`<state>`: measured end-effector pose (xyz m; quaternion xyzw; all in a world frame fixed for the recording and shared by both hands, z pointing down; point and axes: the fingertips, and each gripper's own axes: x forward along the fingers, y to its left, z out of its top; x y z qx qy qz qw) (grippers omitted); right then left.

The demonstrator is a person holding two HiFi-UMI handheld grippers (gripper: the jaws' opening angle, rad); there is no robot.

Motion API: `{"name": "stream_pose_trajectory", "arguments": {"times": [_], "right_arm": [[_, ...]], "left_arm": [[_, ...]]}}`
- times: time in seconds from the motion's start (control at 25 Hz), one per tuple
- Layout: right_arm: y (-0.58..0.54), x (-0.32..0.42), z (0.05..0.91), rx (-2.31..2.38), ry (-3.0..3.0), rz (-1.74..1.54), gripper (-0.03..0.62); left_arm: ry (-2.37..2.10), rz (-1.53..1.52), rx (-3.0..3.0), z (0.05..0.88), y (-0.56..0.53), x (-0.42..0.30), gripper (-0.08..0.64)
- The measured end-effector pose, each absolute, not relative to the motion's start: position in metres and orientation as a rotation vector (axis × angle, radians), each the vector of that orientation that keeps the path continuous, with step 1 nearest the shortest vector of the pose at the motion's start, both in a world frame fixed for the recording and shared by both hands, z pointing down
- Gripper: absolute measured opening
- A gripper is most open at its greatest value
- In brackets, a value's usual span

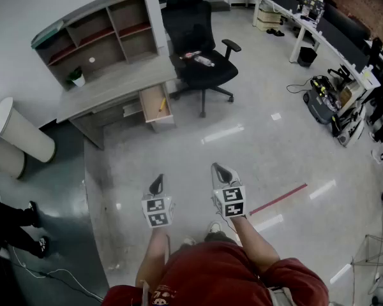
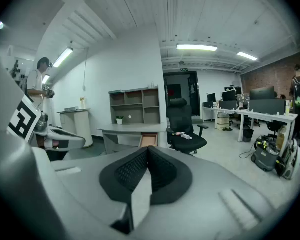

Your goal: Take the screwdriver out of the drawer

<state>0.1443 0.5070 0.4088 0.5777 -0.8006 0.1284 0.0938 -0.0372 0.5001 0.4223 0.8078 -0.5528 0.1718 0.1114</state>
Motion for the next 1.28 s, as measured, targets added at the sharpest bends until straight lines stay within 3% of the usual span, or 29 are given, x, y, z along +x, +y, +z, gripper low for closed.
{"name": "stream_pose_trajectory", "arguments": {"times": [0.72, 1.08, 1.28], "right_arm": [[0.544, 0.019, 0.390, 1.721, -2.399, 0.327, 0.002], [0.551, -0.026, 0.395, 1.706, -2.385, 0.328, 0.002], [0.554, -0.031, 0.397, 1.726, -2.372, 0.330, 0.002]], "left_arm": [[-1.617, 0.466, 2.454, 0.392, 0.533, -0.145, -0.003], [-1.601, 0.471, 2.460, 0.399, 0.537, -0.185, 0.219], [-1.589, 0.455, 2.468, 0.402, 0.535, -0.191, 0.247]]}}
